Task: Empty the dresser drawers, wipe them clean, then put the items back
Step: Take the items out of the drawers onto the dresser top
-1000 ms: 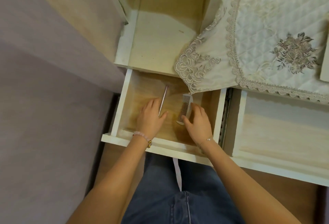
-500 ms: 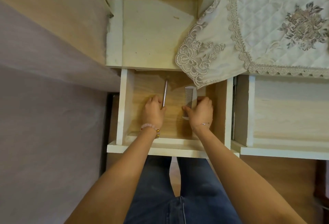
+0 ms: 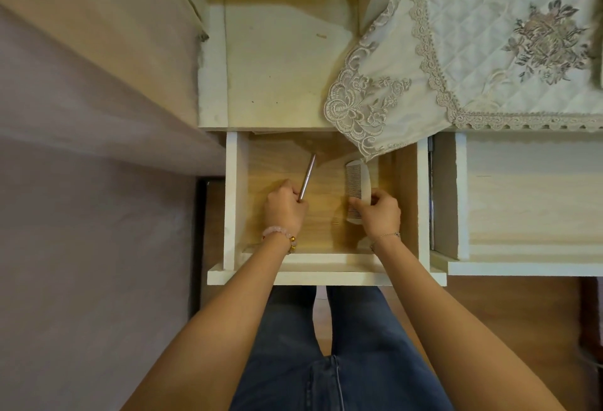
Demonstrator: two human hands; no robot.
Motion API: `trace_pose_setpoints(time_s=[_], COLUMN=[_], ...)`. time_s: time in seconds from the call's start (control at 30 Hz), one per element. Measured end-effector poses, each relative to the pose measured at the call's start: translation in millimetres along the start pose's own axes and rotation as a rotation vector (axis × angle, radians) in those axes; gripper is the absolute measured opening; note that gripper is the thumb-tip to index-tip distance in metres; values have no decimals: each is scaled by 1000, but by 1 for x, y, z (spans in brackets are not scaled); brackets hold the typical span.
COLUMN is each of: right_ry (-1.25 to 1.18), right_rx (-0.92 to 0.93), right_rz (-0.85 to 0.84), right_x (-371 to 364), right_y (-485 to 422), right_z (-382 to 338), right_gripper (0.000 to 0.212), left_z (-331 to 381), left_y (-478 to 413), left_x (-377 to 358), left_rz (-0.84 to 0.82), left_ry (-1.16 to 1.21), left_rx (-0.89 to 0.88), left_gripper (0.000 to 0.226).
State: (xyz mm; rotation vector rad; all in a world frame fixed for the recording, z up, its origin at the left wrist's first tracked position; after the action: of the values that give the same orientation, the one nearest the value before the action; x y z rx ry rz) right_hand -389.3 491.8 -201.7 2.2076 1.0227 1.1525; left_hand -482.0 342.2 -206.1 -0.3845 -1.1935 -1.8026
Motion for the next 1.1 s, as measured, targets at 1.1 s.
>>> trace_pose_setpoints(time_s=[1.1], right_ry=[-442], right_rx=[161], right_rz=[-107], right_x=[49], right_y=[70], right_z=[-30], right_gripper=[26], left_z=[37], left_y=[59], left_x=[76], left_rz=[-118], left_ry=[587], left_rx=[-210], left_gripper=[20])
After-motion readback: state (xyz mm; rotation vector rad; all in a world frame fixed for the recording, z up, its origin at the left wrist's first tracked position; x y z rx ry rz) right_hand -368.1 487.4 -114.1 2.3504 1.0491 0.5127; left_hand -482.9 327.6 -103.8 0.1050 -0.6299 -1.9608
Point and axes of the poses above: each hand's wrist, its own y-axis away from the middle knuckle, its own x-axis out of the back of the hand, z = x × y, the point moved 3 cm from there along -y, towards the middle knuckle, and after that the axes turned 1 degree about x, right-handed, at the moved point
